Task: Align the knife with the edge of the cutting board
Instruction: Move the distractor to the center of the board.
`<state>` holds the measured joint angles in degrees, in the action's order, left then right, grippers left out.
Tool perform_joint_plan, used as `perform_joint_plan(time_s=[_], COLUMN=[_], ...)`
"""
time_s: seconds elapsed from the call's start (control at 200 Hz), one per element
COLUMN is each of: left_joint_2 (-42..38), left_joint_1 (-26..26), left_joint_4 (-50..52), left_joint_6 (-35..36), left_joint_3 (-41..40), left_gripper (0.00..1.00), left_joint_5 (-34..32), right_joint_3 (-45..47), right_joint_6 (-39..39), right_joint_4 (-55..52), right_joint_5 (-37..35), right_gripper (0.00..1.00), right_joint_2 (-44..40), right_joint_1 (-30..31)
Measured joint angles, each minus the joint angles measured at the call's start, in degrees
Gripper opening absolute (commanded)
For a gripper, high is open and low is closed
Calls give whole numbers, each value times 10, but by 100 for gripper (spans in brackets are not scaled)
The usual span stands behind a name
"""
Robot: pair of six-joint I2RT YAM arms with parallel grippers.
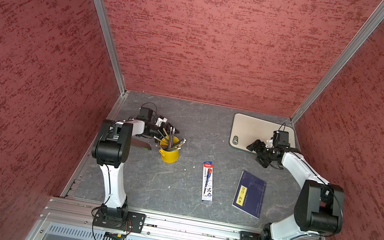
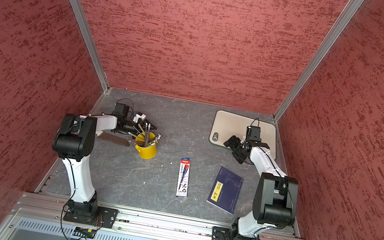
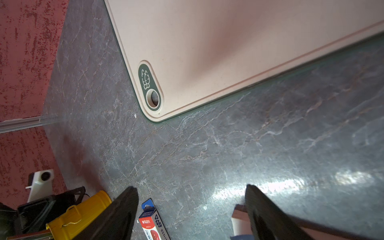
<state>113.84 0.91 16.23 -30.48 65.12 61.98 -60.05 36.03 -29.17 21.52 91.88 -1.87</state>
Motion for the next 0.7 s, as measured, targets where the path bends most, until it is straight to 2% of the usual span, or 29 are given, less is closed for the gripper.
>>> perform_joint_plan(time_s=[0.195, 0.481, 0.701], left_joint_2=[-51, -153, -229], left_joint_1=[2, -9, -56], left_joint_4=[24, 26, 45], left_joint_6=[27, 27, 18], left_joint_3=[-82, -189, -243], left_gripper=[65, 63, 63], left_joint_5=[16, 21, 16], right_joint_3=[-2, -20, -126], right_joint_6=[3, 8, -9], right_joint_4=[-8, -17, -66], right_joint_5=[0, 0, -14], right_gripper=[85, 81, 76], right_joint_2=[23, 61, 131], right_joint_1=[4, 19, 56])
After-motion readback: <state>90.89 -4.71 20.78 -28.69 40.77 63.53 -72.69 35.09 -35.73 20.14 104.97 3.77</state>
